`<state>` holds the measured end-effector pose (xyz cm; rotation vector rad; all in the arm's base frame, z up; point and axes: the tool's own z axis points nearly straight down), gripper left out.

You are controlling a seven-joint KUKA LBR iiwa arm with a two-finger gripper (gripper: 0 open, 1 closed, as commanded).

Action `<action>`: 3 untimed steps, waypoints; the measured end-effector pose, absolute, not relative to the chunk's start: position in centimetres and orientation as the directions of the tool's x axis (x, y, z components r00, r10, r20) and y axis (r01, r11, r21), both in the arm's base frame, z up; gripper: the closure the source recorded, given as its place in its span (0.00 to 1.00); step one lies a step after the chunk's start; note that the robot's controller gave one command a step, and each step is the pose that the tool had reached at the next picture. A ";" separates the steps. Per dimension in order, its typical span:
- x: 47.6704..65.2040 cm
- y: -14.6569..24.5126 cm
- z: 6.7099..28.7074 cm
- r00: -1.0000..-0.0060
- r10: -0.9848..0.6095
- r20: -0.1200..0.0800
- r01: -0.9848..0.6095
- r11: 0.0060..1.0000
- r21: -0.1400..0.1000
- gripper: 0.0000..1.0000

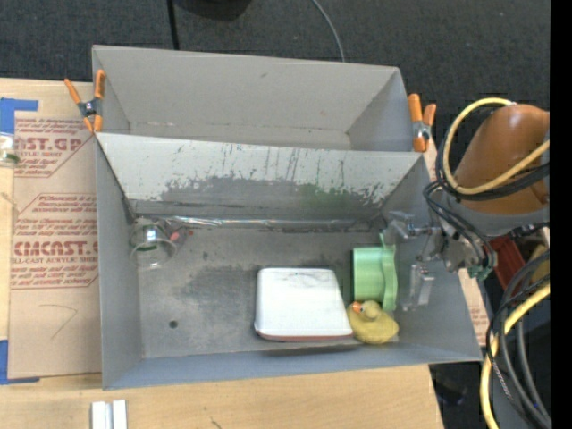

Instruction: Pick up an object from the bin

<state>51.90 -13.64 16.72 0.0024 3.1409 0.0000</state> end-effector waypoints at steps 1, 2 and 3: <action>52.0 -13.6 17.1 -1.000 0.000 -0.004 0.000 1.000 -0.001 0.00; 51.7 -12.2 13.8 -0.998 -0.052 -0.030 -0.052 0.999 -0.009 0.00; 52.1 -9.7 9.9 -0.995 -0.097 -0.015 -0.097 0.995 -0.003 0.00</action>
Offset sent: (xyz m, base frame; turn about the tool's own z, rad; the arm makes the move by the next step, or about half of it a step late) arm -0.0165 0.0313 -0.0726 -0.1048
